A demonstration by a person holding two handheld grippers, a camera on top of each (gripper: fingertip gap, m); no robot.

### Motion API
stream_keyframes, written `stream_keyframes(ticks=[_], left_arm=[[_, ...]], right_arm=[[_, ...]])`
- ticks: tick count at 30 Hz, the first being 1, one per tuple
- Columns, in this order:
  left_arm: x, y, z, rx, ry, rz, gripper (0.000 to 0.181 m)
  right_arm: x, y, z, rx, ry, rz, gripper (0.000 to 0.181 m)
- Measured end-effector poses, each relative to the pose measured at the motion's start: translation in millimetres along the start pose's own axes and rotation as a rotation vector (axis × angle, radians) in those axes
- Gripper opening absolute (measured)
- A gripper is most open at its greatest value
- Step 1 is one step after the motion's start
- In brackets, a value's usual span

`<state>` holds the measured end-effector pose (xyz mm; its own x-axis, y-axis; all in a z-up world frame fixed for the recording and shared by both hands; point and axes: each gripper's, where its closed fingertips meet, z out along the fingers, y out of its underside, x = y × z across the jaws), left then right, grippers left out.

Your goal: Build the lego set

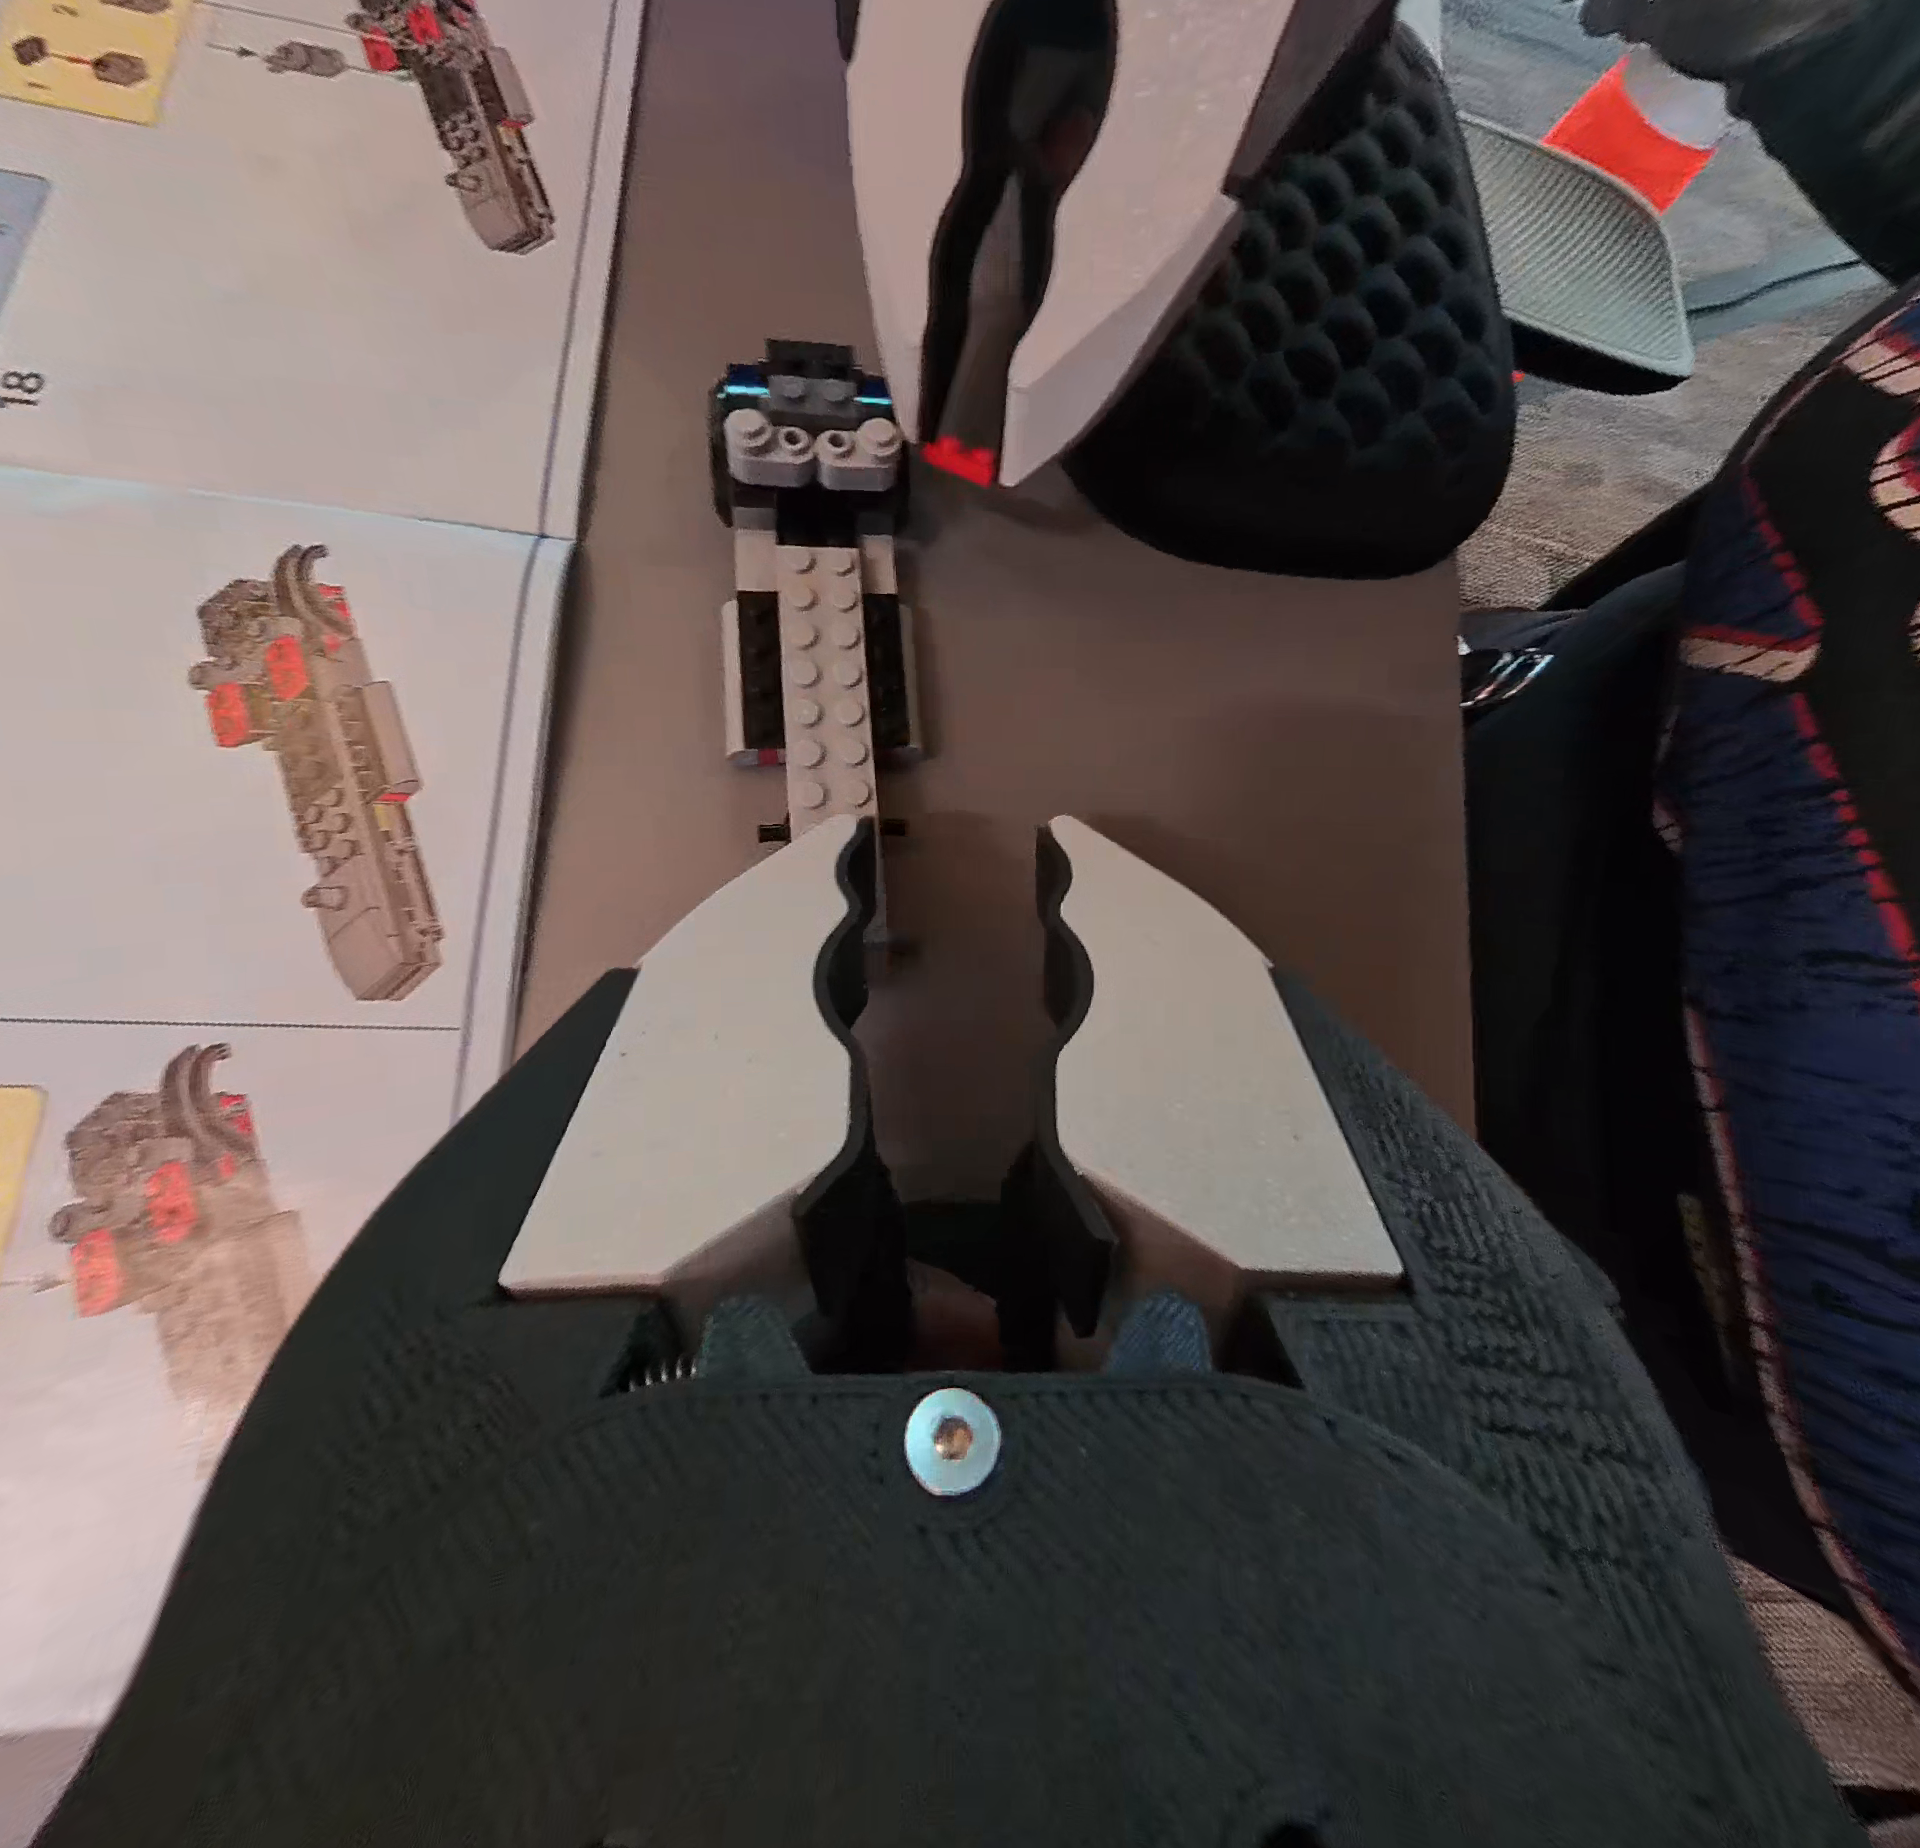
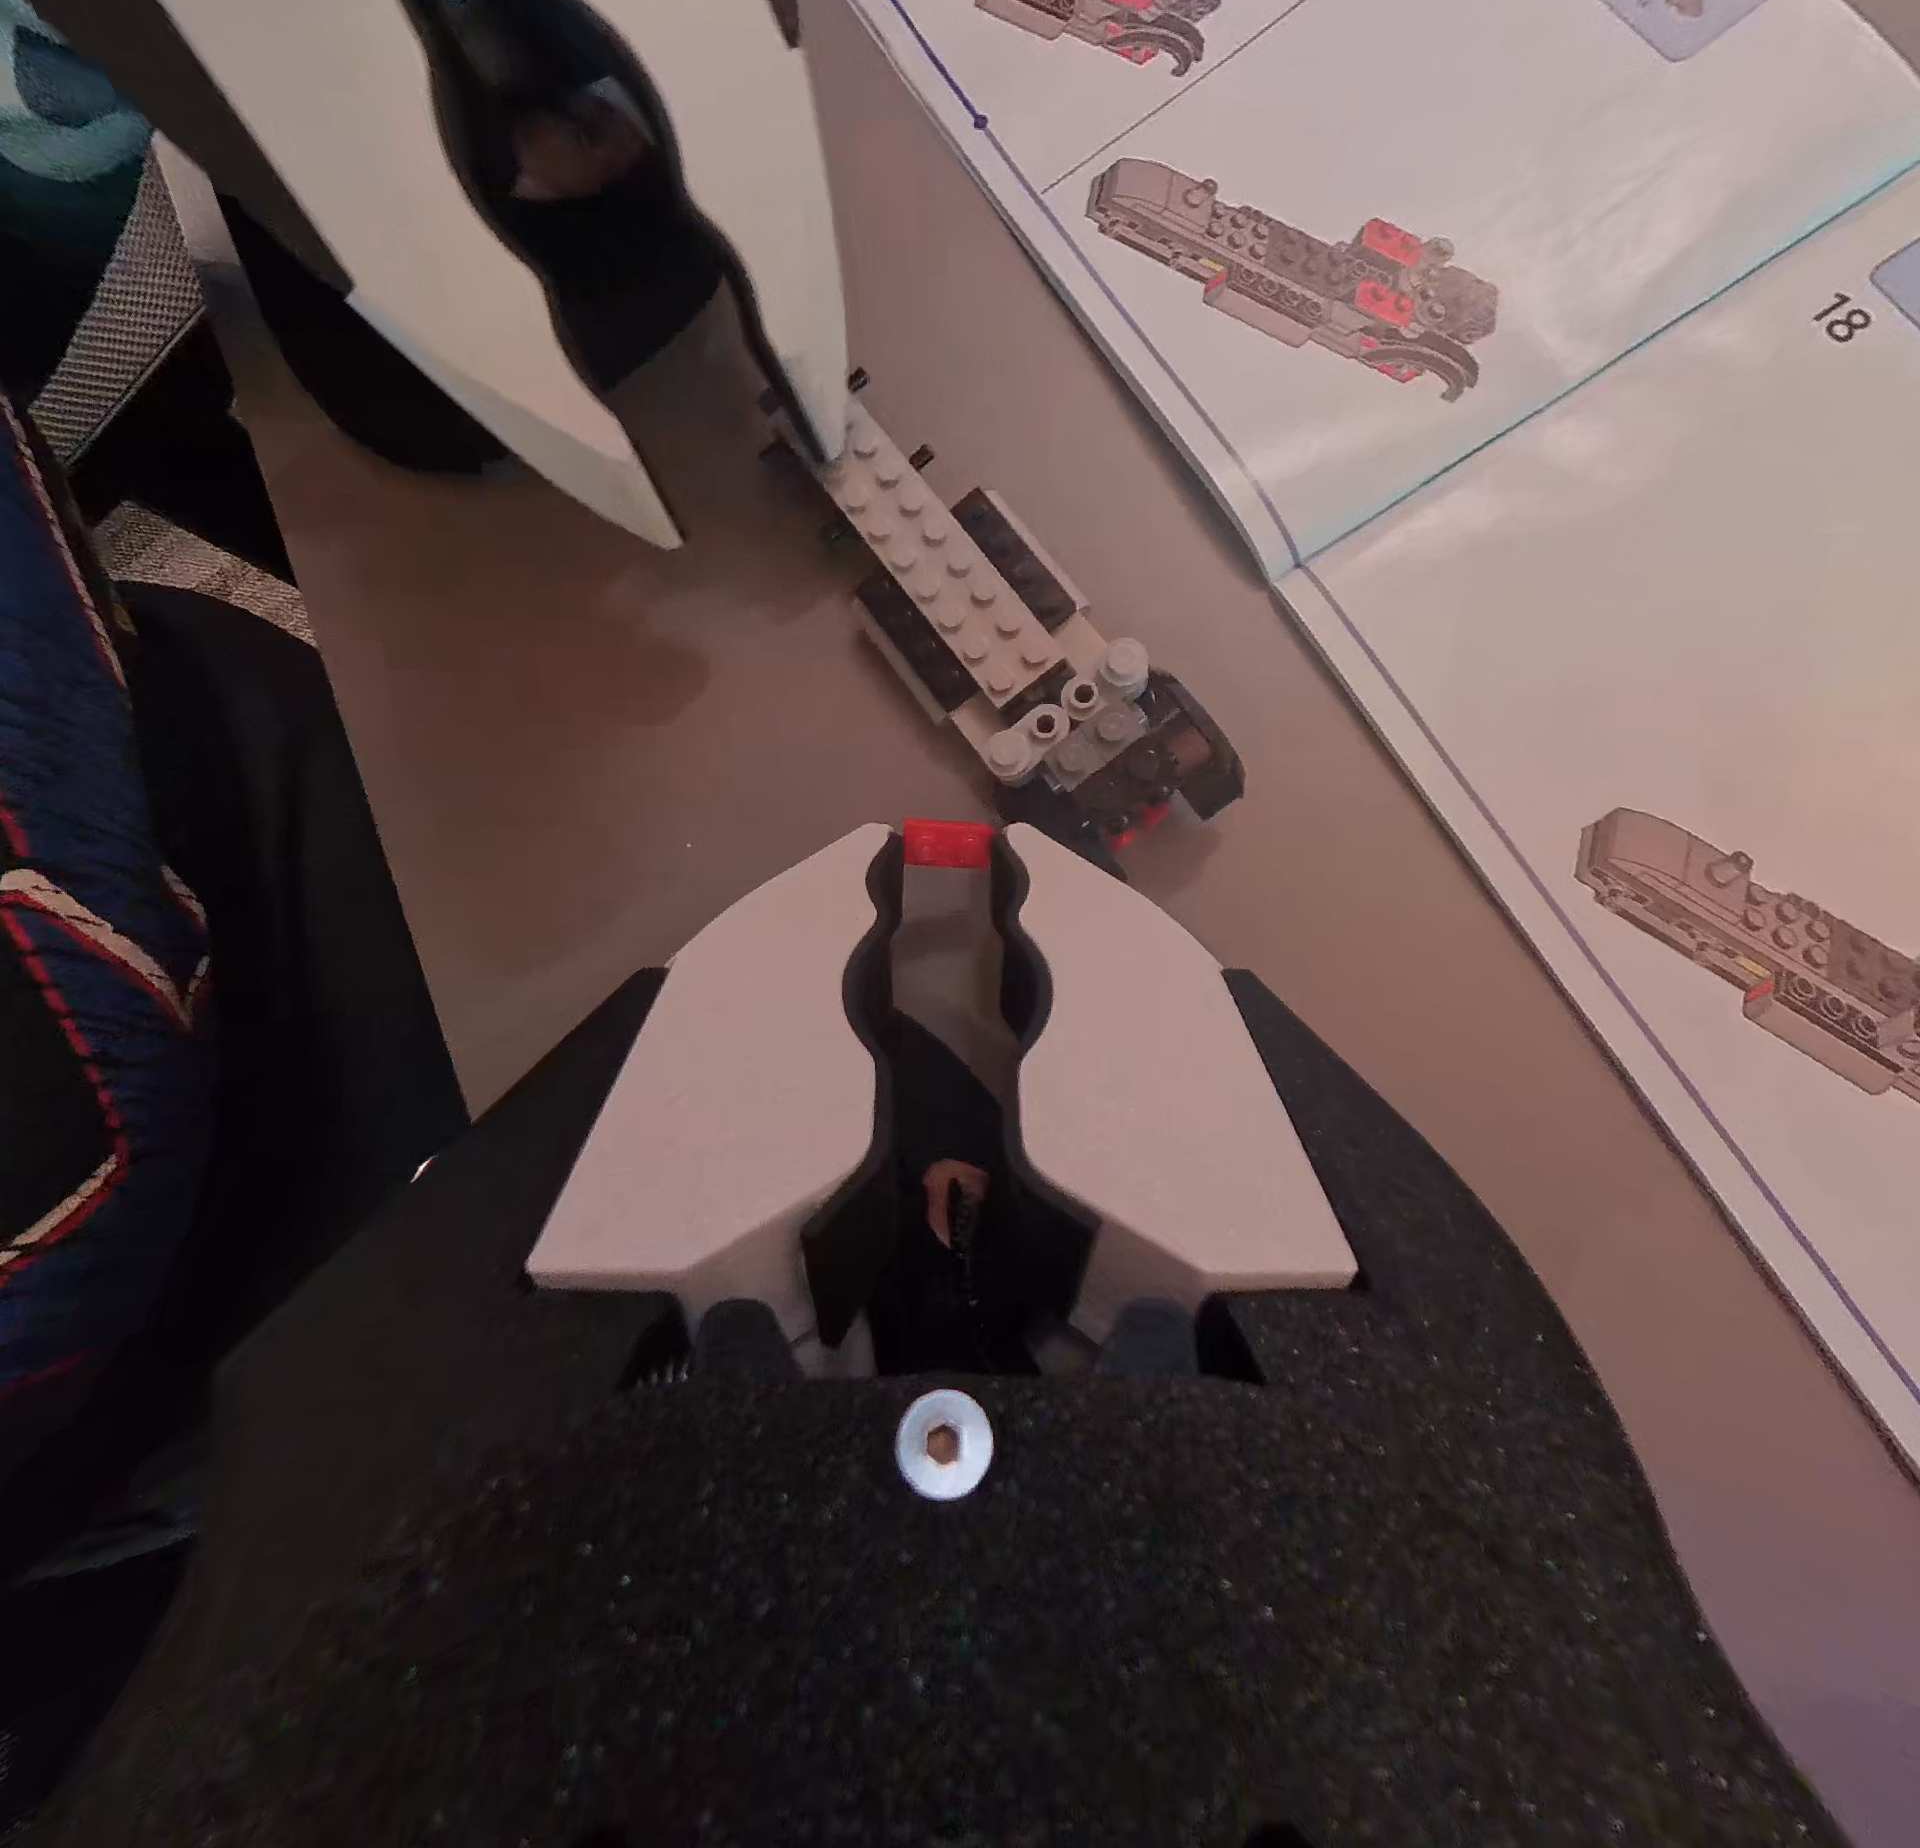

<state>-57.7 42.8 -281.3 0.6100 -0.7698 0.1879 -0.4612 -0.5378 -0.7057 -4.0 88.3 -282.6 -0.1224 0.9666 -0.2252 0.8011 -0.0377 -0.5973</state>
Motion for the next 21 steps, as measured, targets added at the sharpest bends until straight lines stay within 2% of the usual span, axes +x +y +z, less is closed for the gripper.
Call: stream_keyframes(ticks=[4, 7, 9, 13, 16, 21], left_arm=[[15.1, -4.3, 2.9, 0.022, 0.054, 0.003, 0.03], [11.2, -4.1, -2.7, 0.027, 0.018, 0.031, 0.03], [-1.2, -9.5, -14.6, 0.086, -0.048, 0.043, 0.03], [-58.6, -21.3, -50.2, 0.262, -0.327, -0.054, 0.031], [-82.9, -16.3, -60.4, 0.3, -0.409, -0.13, 0.035], [-82.7, -16.8, -52.2, 0.33, -0.363, -0.127, 0.036]], right_arm=[[3.9, 5.0, -2.6, -0.023, -0.002, 0.003, 0.016], [-5.9, -2.7, -12.0, 0.017, -0.056, -0.023, 0.016], [-5.6, -12.8, -21.3, 0.057, -0.056, -0.046, 0.016], [8.4, -28.0, -37.6, 0.087, -0.01, -0.099, 0.016], [32.2, -21.4, -42.8, 0.009, 0.069, -0.114, 0.016], [70.2, 7.1, -32.3, -0.212, 0.146, -0.169, 0.016]])
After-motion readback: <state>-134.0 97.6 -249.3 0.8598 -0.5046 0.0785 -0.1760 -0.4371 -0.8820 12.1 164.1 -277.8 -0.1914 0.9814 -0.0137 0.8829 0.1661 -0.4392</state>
